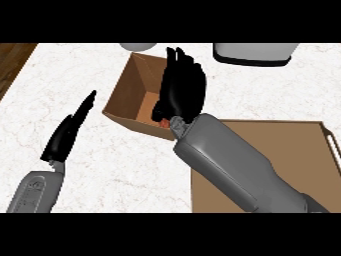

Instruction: Pick the sweet potato from the tray and place it in the cardboard box

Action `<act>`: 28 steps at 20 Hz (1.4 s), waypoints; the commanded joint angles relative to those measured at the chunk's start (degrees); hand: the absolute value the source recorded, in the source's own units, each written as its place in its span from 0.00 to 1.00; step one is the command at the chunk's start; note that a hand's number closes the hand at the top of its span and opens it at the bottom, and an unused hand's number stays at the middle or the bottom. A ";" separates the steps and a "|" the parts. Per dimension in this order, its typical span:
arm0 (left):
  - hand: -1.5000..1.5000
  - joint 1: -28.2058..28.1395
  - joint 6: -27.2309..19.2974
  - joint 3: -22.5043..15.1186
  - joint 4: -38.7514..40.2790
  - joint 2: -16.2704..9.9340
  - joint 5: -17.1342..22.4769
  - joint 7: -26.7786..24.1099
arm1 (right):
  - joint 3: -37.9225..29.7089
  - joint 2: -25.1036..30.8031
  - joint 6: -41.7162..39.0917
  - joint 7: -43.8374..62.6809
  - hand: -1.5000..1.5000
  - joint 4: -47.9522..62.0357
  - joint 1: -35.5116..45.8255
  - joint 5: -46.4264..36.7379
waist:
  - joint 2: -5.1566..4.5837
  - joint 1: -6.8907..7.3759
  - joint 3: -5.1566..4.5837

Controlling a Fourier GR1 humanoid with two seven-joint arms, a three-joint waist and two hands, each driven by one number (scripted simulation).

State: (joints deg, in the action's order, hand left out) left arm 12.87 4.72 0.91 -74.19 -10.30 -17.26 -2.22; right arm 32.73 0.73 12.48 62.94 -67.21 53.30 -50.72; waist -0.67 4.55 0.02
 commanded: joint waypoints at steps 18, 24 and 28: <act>0.50 -5.51 -0.46 2.16 -1.49 -1.12 0.98 -2.67 | -4.35 -0.72 53.73 -12.05 0.00 -4.89 -19.02 -2.39 | 0.60 -4.10 0.03; 0.50 -6.48 0.46 2.65 -4.33 -2.10 1.19 0.12 | -6.51 3.03 53.15 -15.66 0.00 -17.46 -29.66 -3.35 | 0.95 -5.08 0.02; 0.50 -4.84 -1.65 1.98 -0.86 -0.35 -0.55 -1.75 | -4.20 4.28 57.81 -22.78 0.00 -19.54 -37.50 0.64 | 0.68 -4.88 0.00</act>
State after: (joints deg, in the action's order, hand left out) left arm 7.67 4.26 3.48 -76.47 -11.50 -16.49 -3.23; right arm 27.46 3.35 64.79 43.16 -81.92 22.77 -52.01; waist 0.05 -0.09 0.03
